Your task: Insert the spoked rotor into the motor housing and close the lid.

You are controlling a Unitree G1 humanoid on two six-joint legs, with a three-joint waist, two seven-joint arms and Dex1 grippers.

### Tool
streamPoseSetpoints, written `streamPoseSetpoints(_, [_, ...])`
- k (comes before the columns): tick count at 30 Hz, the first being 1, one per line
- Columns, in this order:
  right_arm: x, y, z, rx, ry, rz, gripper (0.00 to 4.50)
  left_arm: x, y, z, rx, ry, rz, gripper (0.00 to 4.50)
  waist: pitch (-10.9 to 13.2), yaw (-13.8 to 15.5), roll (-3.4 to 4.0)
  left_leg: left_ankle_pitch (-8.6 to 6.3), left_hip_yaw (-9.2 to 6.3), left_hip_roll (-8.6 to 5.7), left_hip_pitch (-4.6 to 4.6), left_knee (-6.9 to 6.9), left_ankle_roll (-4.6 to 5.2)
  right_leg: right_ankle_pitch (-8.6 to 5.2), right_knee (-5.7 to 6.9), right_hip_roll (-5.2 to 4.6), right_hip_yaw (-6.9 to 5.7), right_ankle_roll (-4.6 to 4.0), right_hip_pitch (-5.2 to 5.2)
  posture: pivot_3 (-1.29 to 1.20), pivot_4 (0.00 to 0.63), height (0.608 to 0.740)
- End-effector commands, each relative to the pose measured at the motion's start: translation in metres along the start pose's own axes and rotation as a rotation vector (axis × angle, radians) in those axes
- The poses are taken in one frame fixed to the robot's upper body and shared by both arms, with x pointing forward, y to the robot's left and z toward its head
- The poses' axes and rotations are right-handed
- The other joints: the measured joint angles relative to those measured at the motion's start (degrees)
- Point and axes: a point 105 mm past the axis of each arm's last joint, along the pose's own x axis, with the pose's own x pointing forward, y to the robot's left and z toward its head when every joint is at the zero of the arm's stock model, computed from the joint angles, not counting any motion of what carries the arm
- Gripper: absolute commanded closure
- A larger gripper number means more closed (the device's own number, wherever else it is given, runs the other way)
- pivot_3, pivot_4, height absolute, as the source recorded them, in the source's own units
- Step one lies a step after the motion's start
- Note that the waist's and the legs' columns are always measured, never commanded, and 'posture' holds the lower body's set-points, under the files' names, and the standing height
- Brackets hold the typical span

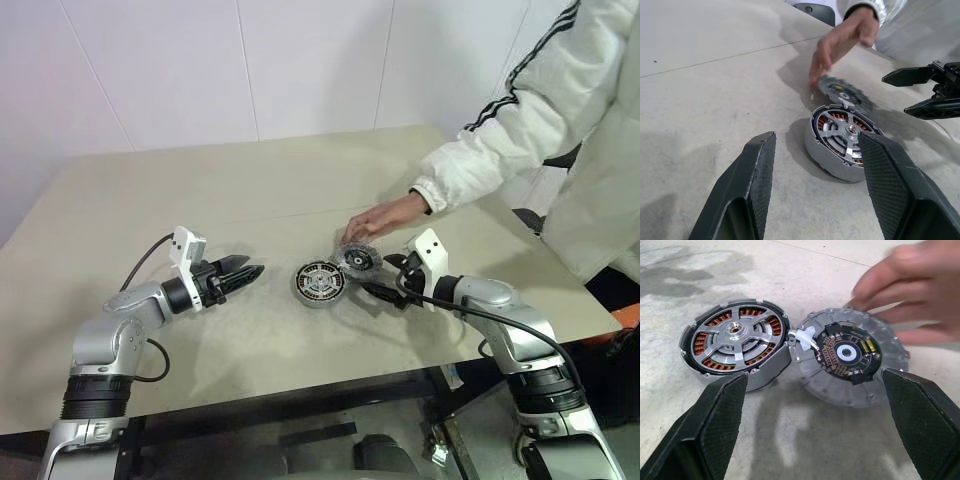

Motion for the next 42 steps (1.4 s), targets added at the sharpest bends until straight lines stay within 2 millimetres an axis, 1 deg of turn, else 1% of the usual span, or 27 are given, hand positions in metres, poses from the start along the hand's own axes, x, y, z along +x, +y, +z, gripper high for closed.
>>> streamPoseSetpoints(1, [0.002, 0.003, 0.01, -0.031, -0.031, 0.012, 0.03, -0.002, 0.001, 0.011, 0.039, -0.034, 0.003, 1.71, 0.0, 0.0, 0.0, 0.0, 0.0, 0.0, 0.0, 0.0, 0.0, 0.0, 0.0, 0.0, 0.0, 0.0, 0.0, 0.0, 0.0, 0.74])
streamPoseSetpoints(6, [0.003, 0.004, 0.01, -0.03, -0.031, 0.007, 0.03, -0.001, 0.001, 0.009, 0.037, -0.033, 0.004, 1.71, 0.0, 0.0, 0.0, 0.0, 0.0, 0.0, 0.0, 0.0, 0.0, 0.0, 0.0, 0.0, 0.0, 0.0, 0.0, 0.0, 0.0, 0.74])
streamPoseSetpoints(8, [0.004, 0.001, 0.014, 0.06, -0.062, -0.008, 0.03, -0.001, 0.001, 0.009, 0.036, -0.032, 0.005, 1.71, 0.0, 0.0, 0.0, 0.0, 0.0, 0.0, 0.0, 0.0, 0.0, 0.0, 0.0, 0.0, 0.0, 0.0, 0.0, 0.0, 0.0, 0.74])
streamPoseSetpoints(10, [0.005, -0.004, 0.02, 0.241, -0.1, -0.029, 0.03, -0.001, 0.002, 0.009, 0.036, -0.032, 0.006, 1.71, 0.0, -0.1, 0.0, 0.0, 0.0, 0.0, 0.01, 0.0, 0.0, 0.01, 0.02, 0.01, 0.01, -0.01, 0.0, 0.0, 0.0, 0.74])
streamPoseSetpoints(11, [0.006, -0.003, 0.02, 0.334, -0.101, -0.015, 0.03, -0.001, 0.002, 0.008, 0.035, -0.032, 0.006, 1.71, 0.0, -0.1, 0.0, 0.0, 0.0, 0.01, 0.02, 0.0, 0.0, 0.01, 0.03, 0.01, 0.01, -0.03, -0.01, 0.0, 0.0, 0.74])
streamPoseSetpoints(13, [0.003, 0.007, 0.019, 0.496, -0.091, 0.07, 0.03, -0.001, 0.001, 0.007, 0.034, -0.03, 0.006, 1.71, 0.0, 0.0, 0.0, 0.01, 0.0, 0.0, 0.02, 0.03, -0.01, 0.03, 0.08, 0.01, 0.02, -0.06, -0.01, 0.0, 0.0, 0.74])
streamPoseSetpoints(14, [0.001, 0.009, 0.017, 0.574, -0.088, 0.099, 0.03, -0.001, 0.001, 0.006, 0.033, -0.028, 0.004, 1.71, 0.0, 0.2, 0.0, 0.01, -0.01, 0.0, 0.01, 0.03, 0.0, 0.04, 0.08, 0.01, 0.02, -0.06, -0.01, 0.0, 0.0, 0.74])
streamPoseSetpoints(16, [-0.002, 0.011, 0.015, 0.67, -0.08, 0.127, 0.03, -0.001, 0.0, 0.005, 0.032, -0.025, 0.003, 1.71, 0.0, 0.2, 0.0, 0.0, -0.02, 0.0, 0.01, 0.02, 0.0, 0.03, 0.06, 0.01, 0.01, -0.07, 0.0, 0.0, 0.0, 0.74])
streamPoseSetpoints(17, [-0.004, 0.011, 0.009, 0.752, -0.066, 0.145, 0.03, -0.001, 0.001, 0.004, 0.031, -0.023, 0.004, 1.71, 0.0, 0.2, 0.0, 0.0, -0.02, 0.0, 0.01, 0.02, 0.0, 0.03, 0.06, 0.01, 0.01, -0.07, 0.0, 0.0, 0.0, 0.74])
streamPoseSetpoints(19, [-0.005, 0.005, -0.008, 0.901, -0.037, 0.119, 0.03, -0.001, 0.001, 0.003, 0.03, -0.022, 0.006, 1.71, 0.0, 0.1, 0.0, 0.0, 0.0, 0.0, 0.01, 0.02, 0.0, 0.03, 0.06, 0.01, 0.01, -0.06, 0.01, 0.0, 0.0, 0.74])
streamPoseSetpoints(20, [-0.004, 0.002, -0.017, 0.953, -0.023, 0.094, 0.03, -0.001, 0.001, 0.003, 0.03, -0.021, 0.006, 1.71, 0.0, 0.0, 0.01, 0.0, 0.0, 0.0, 0.03, 0.02, 0.0, 0.03, 0.06, 0.02, 0.01, -0.06, 0.02, 0.0, 0.0, 0.74])
streamPoseSetpoints(22, [-0.002, -0.001, -0.027, 1.007, -0.009, 0.053, 0.03, 0.0, 0.0, 0.003, 0.03, -0.021, 0.006, 1.71, 0.0, 0.0, 0.06, 0.0, 0.01, 0.0, 0.04, 0.02, 0.01, 0.04, 0.09, 0.03, 0.02, -0.07, 0.02, 0.0, 0.0, 0.74])
streamPoseSetpoints(27, [0.009, 0.002, -0.033, 1.046, -0.015, 0.007, 0.03, 0.0, 0.0, 0.002, 0.032, -0.016, 0.006, 1.71, -0.1, -0.5, 0.1, 0.01, 0.03, 0.03, 0.13, 0.04, 0.01, 0.04, 0.13, 0.07, 0.04, -0.06, 0.06, 0.0, 0.0, 0.74])
streamPoseSetpoints(31, [0.025, 0.011, -0.032, 1.017, -0.01, -0.003, 0.03, 0.0, 0.002, 0.001, 0.038, -0.012, 0.013, 1.71, -0.1, -1.5, 0.07, 0.01, 0.04, 0.03, 0.21, 0.11, 0.01, 0.04, 0.2, 0.09, 0.05, -0.05, 0.16, 0.0, 0.0, 0.74])
streamPoseSetpoints(36, [0.034, 0.01, -0.03, 1.006, -0.029, -0.035, 0.03, 0.002, 0.0, -0.001, 0.042, -0.005, 0.004, 1.71, -0.1, -2.4, 0.07, 0.05, 0.04, 0.06, 0.3, 0.15, -0.01, 0.01, 0.33, 0.14, 0.09, -0.02, 0.17, 0.0, 0.0, 0.74])
streamPoseSetpoints(39, [0.039, 0.003, -0.027, 0.997, -0.048, -0.085, 0.03, 0.004, 0.0, -0.001, 0.044, -0.006, 0.001, 1.71, -0.1, -2.9, 0.07, 0.06, 0.04, 0.06, 0.32, 0.15, -0.02, 0.01, 0.35, 0.15, 0.09, -0.03, 0.19, 0.0, 0.0, 0.74])
streamPoseSetpoints(42, [0.046, 0.005, -0.018, 0.988, -0.063, -0.067, 0.03, 0.004, 0.0, -0.002, 0.042, -0.007, 0.001, 1.71, -0.1, -3.2, 0.08, 0.07, 0.04, 0.06, 0.31, 0.17, -0.03, 0.02, 0.35, 0.14, 0.1, -0.03, 0.2, 0.0, 0.0, 0.74])
